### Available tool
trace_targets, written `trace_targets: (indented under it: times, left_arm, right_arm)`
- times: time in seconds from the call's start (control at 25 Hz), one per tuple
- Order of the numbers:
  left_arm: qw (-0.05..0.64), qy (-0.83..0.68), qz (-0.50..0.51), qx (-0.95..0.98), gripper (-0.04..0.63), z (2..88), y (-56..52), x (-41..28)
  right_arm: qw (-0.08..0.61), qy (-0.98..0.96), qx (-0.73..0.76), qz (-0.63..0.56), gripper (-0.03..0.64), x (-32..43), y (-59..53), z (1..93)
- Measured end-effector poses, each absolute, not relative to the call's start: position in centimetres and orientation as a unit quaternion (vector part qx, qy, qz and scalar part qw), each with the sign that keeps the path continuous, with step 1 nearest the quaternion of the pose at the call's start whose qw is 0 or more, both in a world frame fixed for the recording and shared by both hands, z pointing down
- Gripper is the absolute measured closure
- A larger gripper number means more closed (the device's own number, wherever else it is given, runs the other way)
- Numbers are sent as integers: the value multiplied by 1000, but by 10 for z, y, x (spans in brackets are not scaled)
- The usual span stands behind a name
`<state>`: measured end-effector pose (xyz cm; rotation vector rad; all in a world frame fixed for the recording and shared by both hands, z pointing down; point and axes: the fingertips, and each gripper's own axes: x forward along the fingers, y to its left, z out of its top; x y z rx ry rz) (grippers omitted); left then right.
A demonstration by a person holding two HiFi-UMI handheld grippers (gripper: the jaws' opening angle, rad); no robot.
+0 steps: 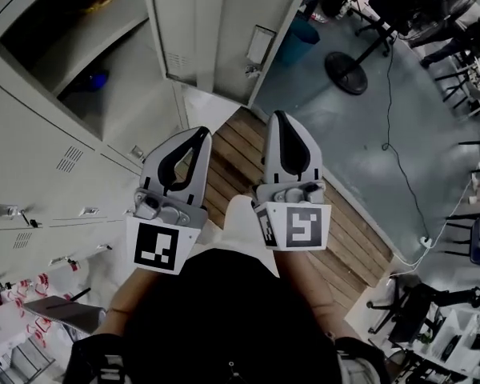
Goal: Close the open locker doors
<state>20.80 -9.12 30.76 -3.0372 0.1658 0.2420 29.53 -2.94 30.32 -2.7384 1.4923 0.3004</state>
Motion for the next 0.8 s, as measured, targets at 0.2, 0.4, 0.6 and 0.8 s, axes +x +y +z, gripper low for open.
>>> trace_targets:
  times: [0.2, 0.4, 0.6, 0.8]
  left_arm:
    - [48, 91, 78, -992, 594, 300, -86, 268]
    - [55, 167, 69, -982, 594, 278, -79, 314]
    - [56, 263, 63, -961, 594, 253, -77, 334]
    - [61, 310, 47, -948, 594, 248, -75, 338]
  right_arm:
    - [5, 511, -855, 91, 615, 354, -33, 300]
    - [-1, 578, -811, 88, 615, 400, -37, 281]
    - [-15, 658, -748, 81, 615, 424, -51, 265]
    - [-19, 707, -703, 73, 615, 429, -60, 266]
